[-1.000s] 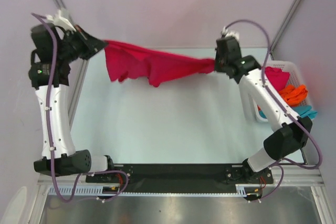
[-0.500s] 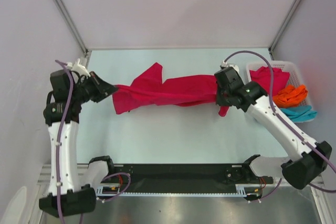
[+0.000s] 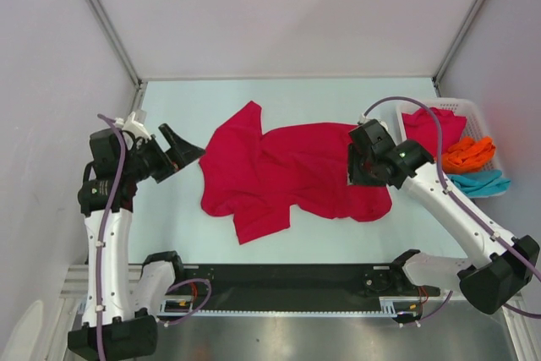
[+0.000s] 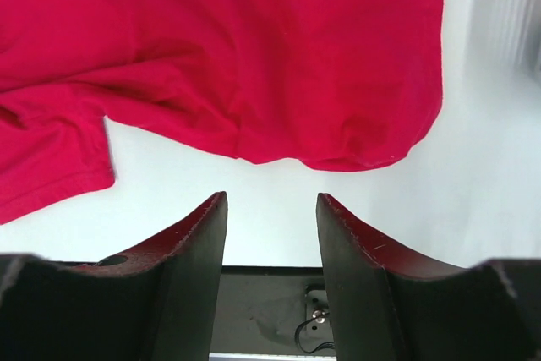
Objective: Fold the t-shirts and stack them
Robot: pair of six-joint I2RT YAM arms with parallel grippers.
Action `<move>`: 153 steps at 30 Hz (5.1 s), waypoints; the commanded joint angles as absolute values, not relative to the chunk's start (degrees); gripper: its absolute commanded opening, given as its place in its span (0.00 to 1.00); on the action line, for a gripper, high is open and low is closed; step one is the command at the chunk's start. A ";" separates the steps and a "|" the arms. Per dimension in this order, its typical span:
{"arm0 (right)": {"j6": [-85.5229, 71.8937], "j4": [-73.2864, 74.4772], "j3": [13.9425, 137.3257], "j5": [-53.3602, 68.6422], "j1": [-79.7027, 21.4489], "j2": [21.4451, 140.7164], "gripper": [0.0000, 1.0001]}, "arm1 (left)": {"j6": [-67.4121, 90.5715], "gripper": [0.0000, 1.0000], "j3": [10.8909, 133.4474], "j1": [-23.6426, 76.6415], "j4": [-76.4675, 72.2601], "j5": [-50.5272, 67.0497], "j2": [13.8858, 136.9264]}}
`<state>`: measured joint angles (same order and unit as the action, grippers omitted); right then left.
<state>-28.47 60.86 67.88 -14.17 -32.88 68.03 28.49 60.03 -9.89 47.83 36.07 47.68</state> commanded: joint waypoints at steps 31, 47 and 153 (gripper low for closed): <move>-15.38 42.89 109.07 -2.10 -10.20 123.31 0.58 | 27.42 1.00 58.45 -5.36 34.36 35.51 65.13; -15.20 40.52 107.49 -3.78 -5.98 129.64 0.57 | 27.07 0.99 57.39 -5.36 34.37 36.83 64.34; -25.05 50.09 75.68 -25.23 -29.09 78.85 0.52 | 50.27 1.00 24.26 30.49 10.55 24.00 64.51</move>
<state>-23.92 47.46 77.10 -24.58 -30.06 84.42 48.73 25.12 29.02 13.02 26.11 65.63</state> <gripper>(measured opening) 0.513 0.996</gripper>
